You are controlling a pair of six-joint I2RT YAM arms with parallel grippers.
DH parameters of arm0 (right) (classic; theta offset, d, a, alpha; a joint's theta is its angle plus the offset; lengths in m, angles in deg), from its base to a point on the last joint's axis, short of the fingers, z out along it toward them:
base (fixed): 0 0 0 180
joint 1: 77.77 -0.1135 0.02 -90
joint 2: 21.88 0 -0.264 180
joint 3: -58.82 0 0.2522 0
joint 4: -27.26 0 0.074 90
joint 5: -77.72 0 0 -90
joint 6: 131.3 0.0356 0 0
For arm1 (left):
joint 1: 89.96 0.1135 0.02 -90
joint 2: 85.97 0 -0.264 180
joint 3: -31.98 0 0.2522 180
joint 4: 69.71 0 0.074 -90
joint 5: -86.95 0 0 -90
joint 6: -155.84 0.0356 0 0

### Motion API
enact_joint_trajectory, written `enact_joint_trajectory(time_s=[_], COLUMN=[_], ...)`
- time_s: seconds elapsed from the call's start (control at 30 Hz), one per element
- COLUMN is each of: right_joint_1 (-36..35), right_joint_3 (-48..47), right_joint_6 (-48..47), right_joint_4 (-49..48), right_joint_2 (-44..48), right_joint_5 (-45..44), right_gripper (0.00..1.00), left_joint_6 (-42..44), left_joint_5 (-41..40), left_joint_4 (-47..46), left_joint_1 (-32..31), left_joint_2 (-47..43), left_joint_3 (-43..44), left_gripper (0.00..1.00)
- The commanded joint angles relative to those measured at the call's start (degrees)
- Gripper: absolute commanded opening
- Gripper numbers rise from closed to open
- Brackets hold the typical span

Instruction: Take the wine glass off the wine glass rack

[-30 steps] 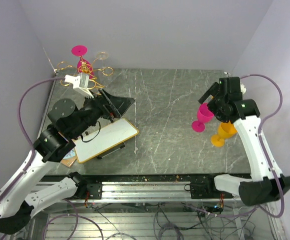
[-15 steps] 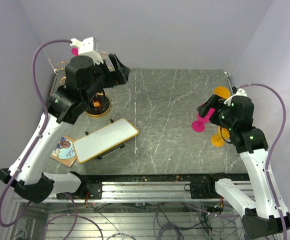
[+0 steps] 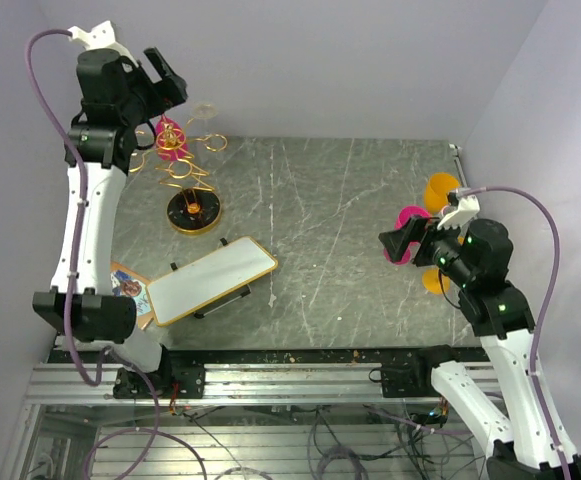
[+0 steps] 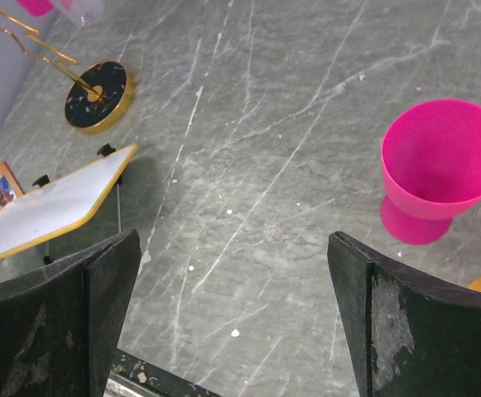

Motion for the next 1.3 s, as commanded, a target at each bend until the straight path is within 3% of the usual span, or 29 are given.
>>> enact_joint_trajectory(time_s=[0.0,0.27,0.4,1.27], right_joint_1=[-0.38,-0.55,-0.64,-0.81], right_joint_3=[2.64,4.56,4.72,5.42], right_joint_6=[-2.82,-3.69,-3.93,-4.83], right_joint_4=[-4.62,-6.38,-6.45,-7.02], right_joint_2=[4.58,6.39,5.98,6.95], right_joint_5=[1.86,3.48,3.69,3.3], right_gripper=[0.95,0.98,0.98,1.0], left_joint_6=[2.91,4.6,5.74,2.93], left_joint_5=[6.63,7.95,6.8,23.62], left_joint_4=[-2.65,1.58,3.6,4.11], left_joint_1=[6.6,12.18,12.84,17.14], left_joint_2=[6.47,21.17,26.02,34.63], left_joint_3=[4.89,17.94,23.11,23.97], left_gripper=[0.97,0.85,0.85,0.61])
